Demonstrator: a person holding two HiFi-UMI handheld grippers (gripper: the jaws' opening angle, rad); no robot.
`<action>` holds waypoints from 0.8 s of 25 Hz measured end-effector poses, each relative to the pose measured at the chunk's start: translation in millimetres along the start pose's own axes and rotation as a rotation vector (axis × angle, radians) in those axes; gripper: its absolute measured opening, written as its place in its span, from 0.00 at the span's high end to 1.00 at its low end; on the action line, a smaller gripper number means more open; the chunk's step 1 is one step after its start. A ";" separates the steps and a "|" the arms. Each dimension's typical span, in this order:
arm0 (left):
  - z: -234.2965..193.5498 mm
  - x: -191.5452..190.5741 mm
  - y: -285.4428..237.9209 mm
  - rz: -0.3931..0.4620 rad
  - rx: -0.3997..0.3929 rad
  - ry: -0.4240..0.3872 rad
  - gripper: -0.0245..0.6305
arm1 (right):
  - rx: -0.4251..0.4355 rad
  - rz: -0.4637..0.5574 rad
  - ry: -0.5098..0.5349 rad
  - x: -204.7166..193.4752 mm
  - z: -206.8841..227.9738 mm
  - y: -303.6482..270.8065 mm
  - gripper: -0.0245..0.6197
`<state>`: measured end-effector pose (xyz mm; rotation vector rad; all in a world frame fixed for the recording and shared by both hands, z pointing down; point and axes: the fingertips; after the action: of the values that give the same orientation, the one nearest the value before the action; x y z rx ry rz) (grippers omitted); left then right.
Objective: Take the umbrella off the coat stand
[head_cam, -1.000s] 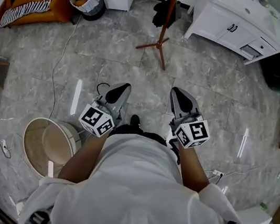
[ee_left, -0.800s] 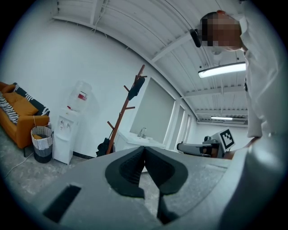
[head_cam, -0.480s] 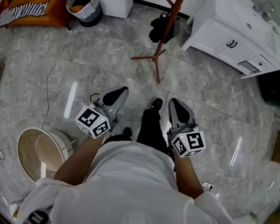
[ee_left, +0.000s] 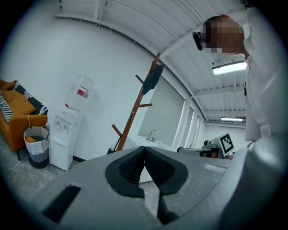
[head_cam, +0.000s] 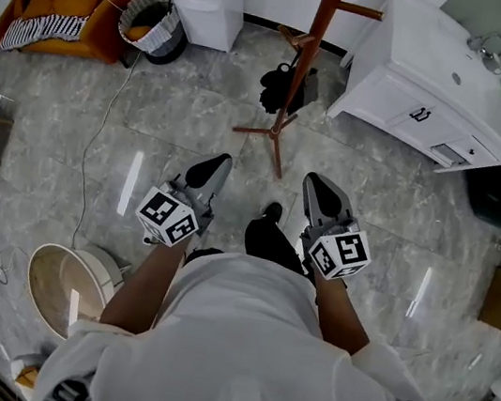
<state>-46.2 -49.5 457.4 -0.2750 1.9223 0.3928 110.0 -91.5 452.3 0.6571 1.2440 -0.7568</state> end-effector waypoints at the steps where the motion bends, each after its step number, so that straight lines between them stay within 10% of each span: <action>1: -2.2 1.3 -12.5 0.002 0.002 0.004 0.94 | 0.019 -0.004 0.006 5.5 8.5 -6.5 0.94; 13: -59.6 13.0 -116.9 -0.035 -0.032 -0.024 0.94 | 0.100 -0.003 0.039 36.8 76.1 -83.1 0.94; 20: -119.9 3.1 -164.2 -0.119 -0.138 -0.019 0.83 | -0.020 0.014 0.070 41.5 103.1 -114.0 0.94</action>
<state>-88.6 -247.8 472.4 -0.4724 1.8525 0.4477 84.3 -246.9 429.0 0.6798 1.3085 -0.7141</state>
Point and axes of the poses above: the fingertips, and each gripper's own axes: y backward along the fingers, z to its right, x out of its top, and after that the axes turned 11 degrees about z, right-handed
